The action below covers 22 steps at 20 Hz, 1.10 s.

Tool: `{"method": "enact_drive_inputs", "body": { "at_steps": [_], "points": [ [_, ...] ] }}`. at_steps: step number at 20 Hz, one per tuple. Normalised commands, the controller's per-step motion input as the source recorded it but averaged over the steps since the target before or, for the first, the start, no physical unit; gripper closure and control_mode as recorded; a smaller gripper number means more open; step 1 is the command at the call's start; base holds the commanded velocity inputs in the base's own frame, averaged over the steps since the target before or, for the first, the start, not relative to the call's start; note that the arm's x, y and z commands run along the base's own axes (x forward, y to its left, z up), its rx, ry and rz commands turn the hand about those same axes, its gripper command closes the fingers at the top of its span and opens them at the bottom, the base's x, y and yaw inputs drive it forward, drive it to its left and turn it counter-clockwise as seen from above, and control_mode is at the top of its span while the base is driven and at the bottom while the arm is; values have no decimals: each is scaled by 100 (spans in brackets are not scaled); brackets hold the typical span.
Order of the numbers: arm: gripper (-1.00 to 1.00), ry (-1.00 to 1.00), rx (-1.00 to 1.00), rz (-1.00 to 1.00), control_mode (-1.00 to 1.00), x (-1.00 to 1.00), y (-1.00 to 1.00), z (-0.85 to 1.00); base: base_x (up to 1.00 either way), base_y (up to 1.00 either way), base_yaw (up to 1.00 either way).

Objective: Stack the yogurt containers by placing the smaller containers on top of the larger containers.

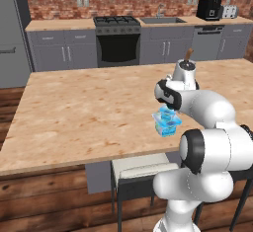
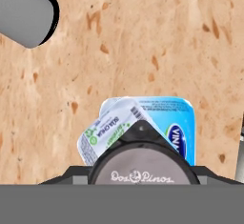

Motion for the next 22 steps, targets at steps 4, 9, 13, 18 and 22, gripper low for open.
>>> {"method": "enact_drive_inputs", "body": {
  "at_steps": [4, 9, 13, 18, 22],
  "points": [
    [100, 0, 0, 0, -100, 0, -3, 0, 0, 0, 0],
    [100, 0, 0, 0, -100, 0, -5, 0, 0, 0, 0],
    [100, 0, 0, 0, -100, 0, -5, 0, 0, 0, 0],
    [100, 0, 0, 0, -100, 0, 0, 0, 0, 0, 0],
    [100, 0, 0, 0, -100, 0, 0, 0, 0, 0, 0]
  ]
}}
